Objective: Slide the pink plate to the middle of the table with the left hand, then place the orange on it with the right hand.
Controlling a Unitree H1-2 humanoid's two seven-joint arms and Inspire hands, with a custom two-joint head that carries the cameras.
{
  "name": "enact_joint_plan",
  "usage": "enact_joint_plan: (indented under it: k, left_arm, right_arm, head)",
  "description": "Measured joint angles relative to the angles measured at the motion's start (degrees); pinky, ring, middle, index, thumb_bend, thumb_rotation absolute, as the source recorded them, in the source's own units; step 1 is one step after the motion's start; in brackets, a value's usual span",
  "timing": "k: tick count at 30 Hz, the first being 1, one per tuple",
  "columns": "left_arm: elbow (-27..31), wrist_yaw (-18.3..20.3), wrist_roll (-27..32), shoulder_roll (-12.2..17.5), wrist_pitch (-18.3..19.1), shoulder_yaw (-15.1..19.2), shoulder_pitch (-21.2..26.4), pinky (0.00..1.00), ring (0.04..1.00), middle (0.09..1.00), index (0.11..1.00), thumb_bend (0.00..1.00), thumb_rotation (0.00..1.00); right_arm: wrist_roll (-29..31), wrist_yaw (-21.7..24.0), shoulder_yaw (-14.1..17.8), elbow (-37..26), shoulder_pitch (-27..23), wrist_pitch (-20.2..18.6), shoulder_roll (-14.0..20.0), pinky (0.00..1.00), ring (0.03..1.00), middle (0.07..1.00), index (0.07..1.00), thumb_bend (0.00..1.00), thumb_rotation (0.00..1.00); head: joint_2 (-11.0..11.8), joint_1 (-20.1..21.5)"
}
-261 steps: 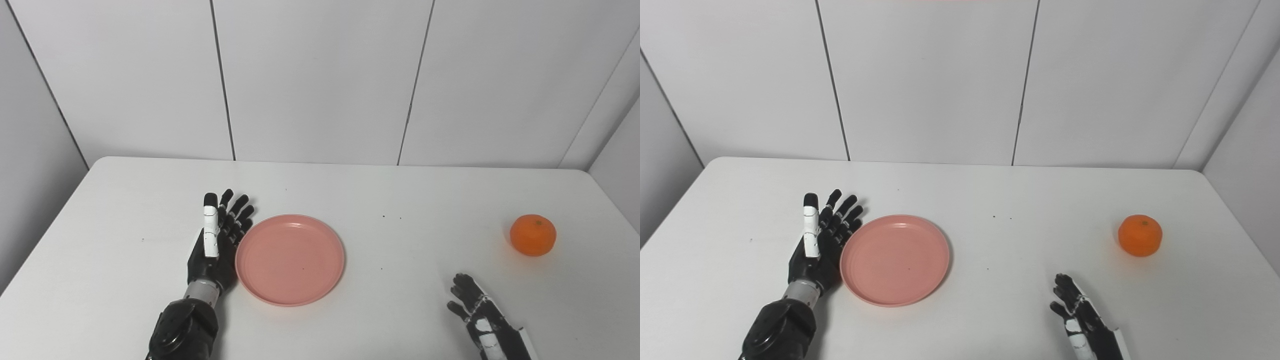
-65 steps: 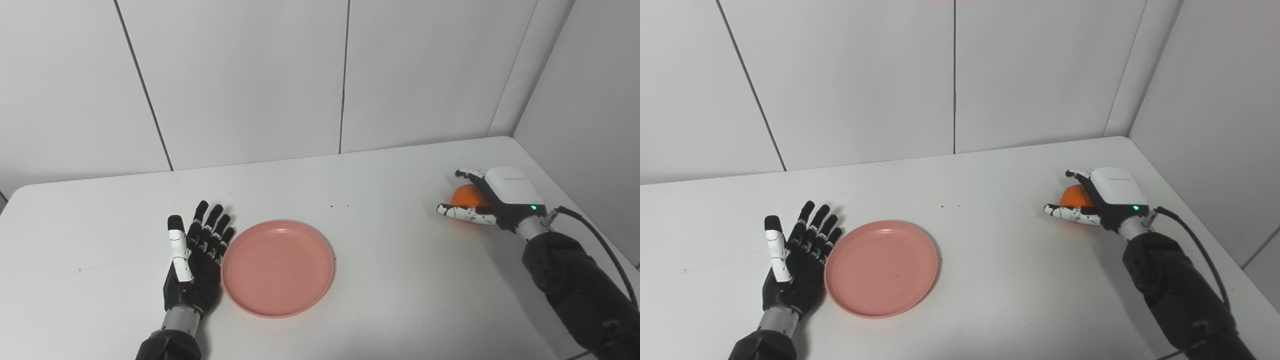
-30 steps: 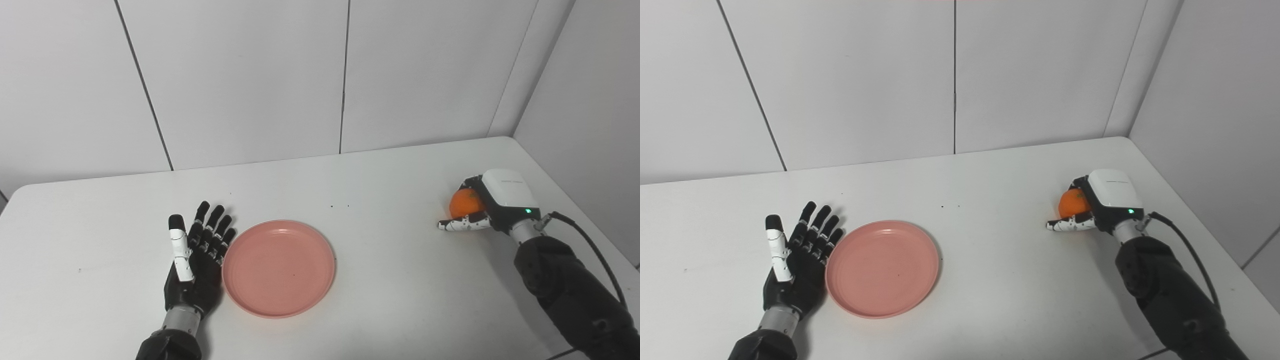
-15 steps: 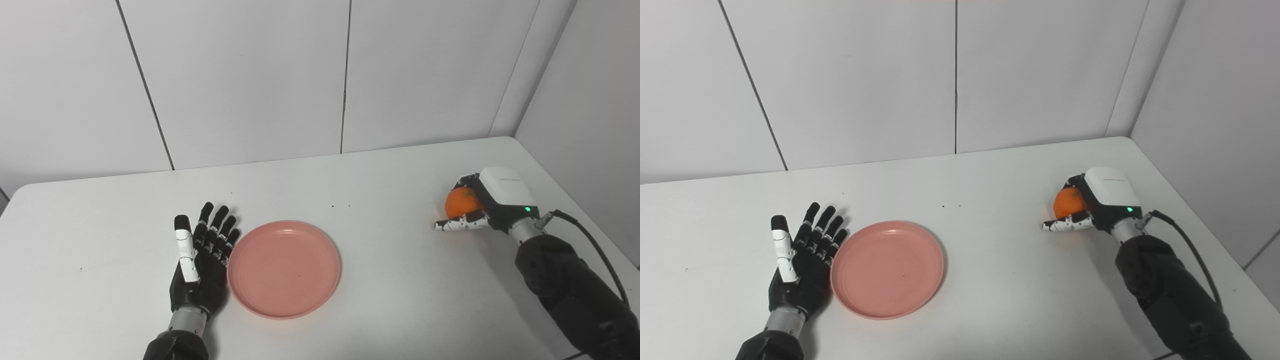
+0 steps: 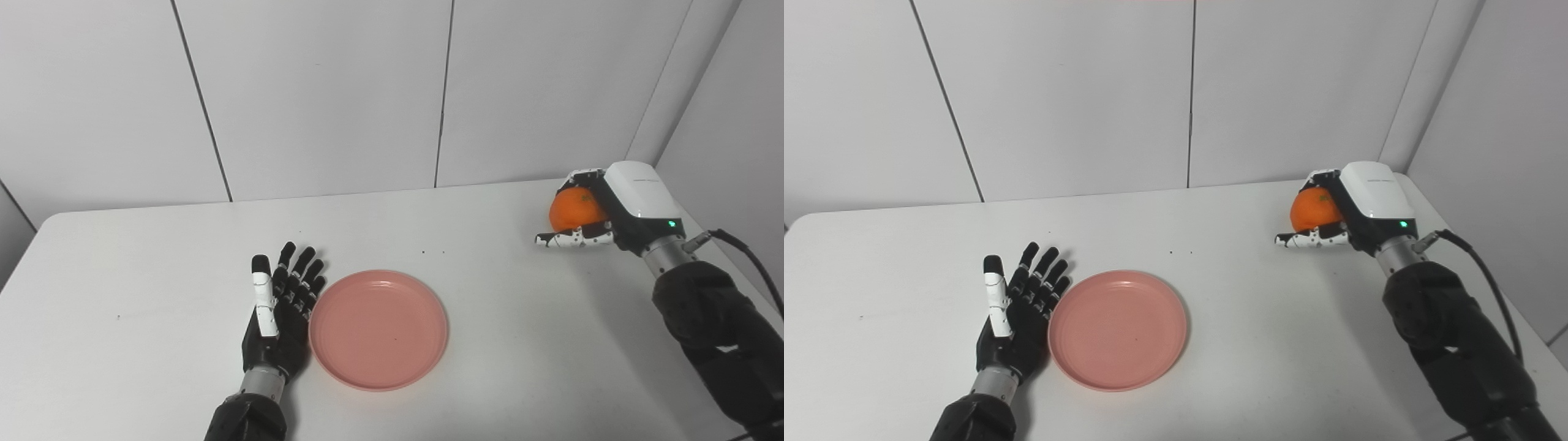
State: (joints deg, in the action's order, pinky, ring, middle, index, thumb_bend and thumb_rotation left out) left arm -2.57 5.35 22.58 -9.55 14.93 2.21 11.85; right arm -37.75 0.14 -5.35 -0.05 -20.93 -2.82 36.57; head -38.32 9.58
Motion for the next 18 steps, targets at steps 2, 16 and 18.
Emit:
enact_joint_plan:
  k: [2,16,18]
  left_arm:
    - [0.0,0.0,-0.05,0.0,-0.01,0.0,-0.01,1.0,0.951,0.945,1.0,0.86,0.89]
    - [-0.06,-1.1,-0.35,-0.96,-0.11,-0.84,-0.01,1.0,0.958,0.944,1.0,0.86,0.89]
    - [-0.11,-1.1,-0.97,-0.96,-0.28,-1.05,-0.01,1.0,0.956,0.939,1.0,0.86,0.89]
  right_arm:
    - [0.06,0.42,0.11,-1.82,-0.1,0.0,-0.53,0.11,0.158,0.22,0.248,0.67,0.37]
    - [0.87,4.41,-0.01,-10.68,-3.56,0.42,-4.28,0.11,0.15,0.22,0.259,0.65,0.35]
    - [1.25,5.42,-0.02,-11.28,-3.71,0.42,-4.72,0.1,0.146,0.216,0.257,0.65,0.34]
  head:
    - [0.0,-0.35]
    - [-0.88,-5.36]
    - [-0.88,-5.71]
